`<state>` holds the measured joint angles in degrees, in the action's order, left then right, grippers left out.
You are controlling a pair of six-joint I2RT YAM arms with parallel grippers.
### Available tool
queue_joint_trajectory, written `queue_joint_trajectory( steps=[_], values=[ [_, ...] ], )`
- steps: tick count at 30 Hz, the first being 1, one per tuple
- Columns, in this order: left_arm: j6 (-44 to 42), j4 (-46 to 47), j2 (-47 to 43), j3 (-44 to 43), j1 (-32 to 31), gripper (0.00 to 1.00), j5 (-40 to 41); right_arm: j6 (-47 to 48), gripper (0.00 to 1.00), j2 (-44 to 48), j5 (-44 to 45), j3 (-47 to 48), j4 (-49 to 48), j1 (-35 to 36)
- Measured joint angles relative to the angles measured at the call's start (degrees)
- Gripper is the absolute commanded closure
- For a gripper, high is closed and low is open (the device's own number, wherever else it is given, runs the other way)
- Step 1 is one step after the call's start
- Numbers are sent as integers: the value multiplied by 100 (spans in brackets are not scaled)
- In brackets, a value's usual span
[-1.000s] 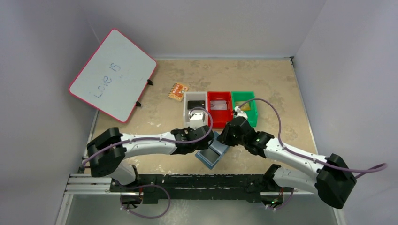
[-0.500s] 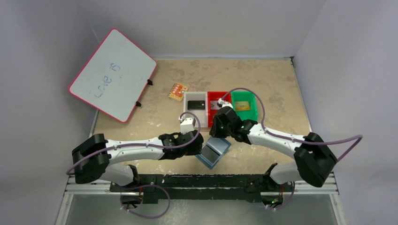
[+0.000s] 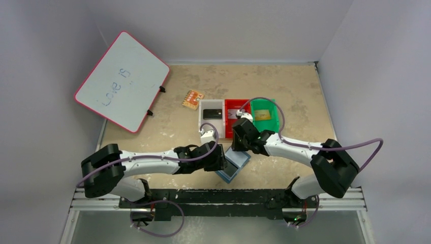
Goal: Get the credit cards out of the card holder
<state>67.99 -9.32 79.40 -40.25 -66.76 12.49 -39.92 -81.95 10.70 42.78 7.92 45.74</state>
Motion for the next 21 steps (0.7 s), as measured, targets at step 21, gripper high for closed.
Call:
queue_joint_trajectory(
  steps=[21],
  values=[
    [428, -4, 378, 17, 0, 41, 409, -905, 73, 922, -20, -1204, -122, 0]
  ],
)
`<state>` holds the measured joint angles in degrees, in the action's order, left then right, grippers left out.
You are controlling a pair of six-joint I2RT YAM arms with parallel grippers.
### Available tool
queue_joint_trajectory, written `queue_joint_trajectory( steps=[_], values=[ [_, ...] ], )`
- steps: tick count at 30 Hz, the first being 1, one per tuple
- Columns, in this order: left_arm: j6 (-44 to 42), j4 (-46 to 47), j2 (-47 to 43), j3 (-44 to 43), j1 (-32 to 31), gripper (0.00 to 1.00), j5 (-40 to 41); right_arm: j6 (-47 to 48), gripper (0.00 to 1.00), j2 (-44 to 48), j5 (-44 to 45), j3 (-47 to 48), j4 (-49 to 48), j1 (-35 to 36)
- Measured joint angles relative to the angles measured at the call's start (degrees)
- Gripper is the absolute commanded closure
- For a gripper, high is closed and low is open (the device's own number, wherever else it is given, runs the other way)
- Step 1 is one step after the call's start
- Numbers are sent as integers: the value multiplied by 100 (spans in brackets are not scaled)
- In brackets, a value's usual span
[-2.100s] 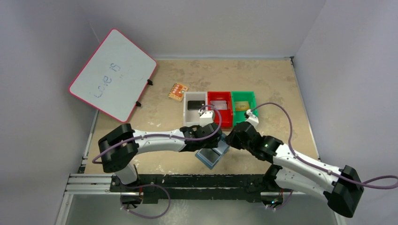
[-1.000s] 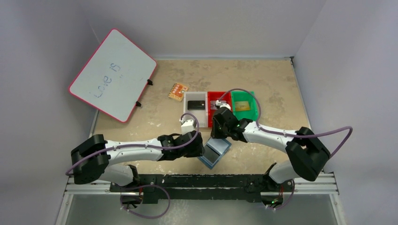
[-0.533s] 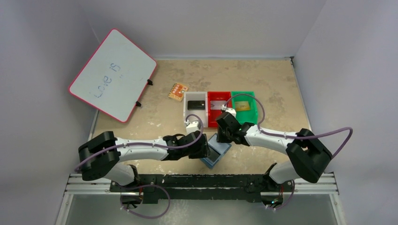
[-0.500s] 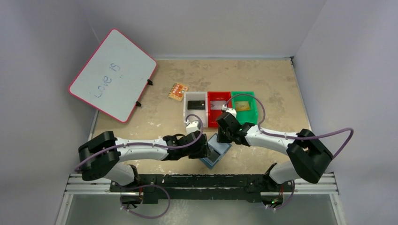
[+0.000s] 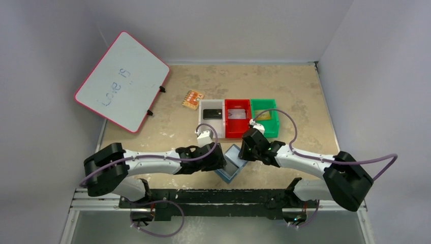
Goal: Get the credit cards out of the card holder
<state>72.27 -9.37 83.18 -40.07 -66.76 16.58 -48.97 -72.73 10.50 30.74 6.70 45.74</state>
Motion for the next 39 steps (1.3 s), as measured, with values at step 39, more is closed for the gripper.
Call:
queue_joint_trajectory(
  steps=[39],
  values=[
    [968, 780, 59, 452, 17, 41, -105, -125, 72, 426, -282, -315, 26, -4]
  ],
)
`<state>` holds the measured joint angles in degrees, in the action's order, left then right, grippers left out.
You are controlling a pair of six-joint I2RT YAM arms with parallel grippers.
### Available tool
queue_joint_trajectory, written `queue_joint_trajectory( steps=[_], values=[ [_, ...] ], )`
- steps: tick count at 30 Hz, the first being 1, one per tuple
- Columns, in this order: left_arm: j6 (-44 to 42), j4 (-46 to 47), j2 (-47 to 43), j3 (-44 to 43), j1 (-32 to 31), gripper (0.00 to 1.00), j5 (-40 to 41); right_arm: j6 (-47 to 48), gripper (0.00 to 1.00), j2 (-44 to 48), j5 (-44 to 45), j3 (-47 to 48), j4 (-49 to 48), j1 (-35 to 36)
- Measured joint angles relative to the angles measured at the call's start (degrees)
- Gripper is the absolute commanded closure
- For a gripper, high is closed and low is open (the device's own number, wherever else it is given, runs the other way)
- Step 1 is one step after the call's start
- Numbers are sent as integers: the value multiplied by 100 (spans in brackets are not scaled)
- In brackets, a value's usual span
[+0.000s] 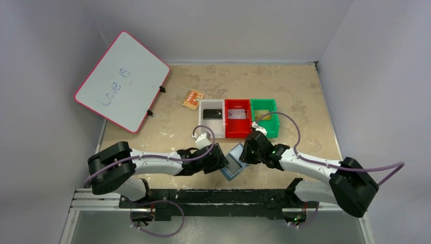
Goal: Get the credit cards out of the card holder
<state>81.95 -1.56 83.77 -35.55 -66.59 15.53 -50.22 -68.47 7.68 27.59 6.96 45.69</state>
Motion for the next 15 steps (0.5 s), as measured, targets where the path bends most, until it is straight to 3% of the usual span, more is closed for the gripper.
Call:
queue_joint_trajectory(
  steps=[15],
  values=[
    [-846, -262, 614, -741, 664, 42, 31, -302, 72, 514, -669, -492, -219, 0]
  ],
)
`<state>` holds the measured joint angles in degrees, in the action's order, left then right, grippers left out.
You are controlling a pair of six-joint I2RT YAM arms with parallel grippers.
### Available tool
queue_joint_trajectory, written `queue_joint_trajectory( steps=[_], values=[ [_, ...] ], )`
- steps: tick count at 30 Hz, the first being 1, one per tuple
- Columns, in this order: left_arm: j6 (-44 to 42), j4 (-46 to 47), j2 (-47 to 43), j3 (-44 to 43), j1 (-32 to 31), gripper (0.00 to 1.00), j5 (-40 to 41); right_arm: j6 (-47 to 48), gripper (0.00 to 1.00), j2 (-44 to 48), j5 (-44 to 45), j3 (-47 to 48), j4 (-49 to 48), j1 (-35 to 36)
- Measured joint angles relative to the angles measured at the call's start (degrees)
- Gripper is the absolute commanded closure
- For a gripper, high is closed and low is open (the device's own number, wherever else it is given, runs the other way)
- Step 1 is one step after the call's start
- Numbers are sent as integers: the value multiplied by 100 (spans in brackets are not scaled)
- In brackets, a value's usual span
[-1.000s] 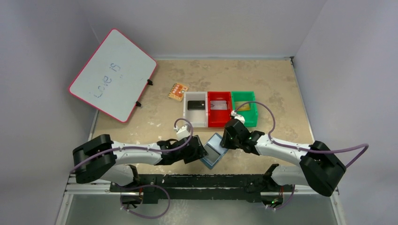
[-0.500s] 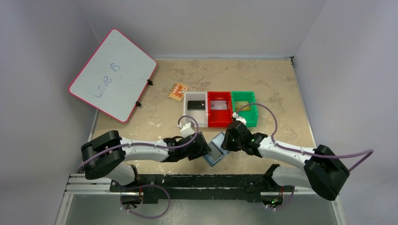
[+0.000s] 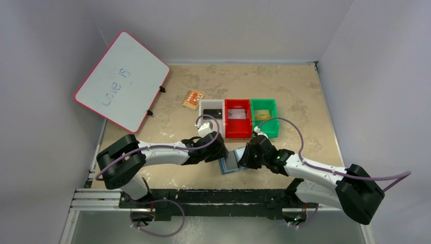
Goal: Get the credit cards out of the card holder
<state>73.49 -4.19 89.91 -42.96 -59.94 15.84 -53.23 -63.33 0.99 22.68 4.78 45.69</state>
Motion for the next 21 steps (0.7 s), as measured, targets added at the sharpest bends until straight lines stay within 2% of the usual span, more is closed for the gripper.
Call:
queue_joint_trajectory(
  steps=[10, 21],
  values=[
    [-577, -363, 63, -221, 428, 43, -7, -538, 66, 605, -245, -466, -256, 0],
    [-822, -863, -310, -240, 444, 42, 116, -629, 65, 374, -529, -490, -813, 0]
  ],
)
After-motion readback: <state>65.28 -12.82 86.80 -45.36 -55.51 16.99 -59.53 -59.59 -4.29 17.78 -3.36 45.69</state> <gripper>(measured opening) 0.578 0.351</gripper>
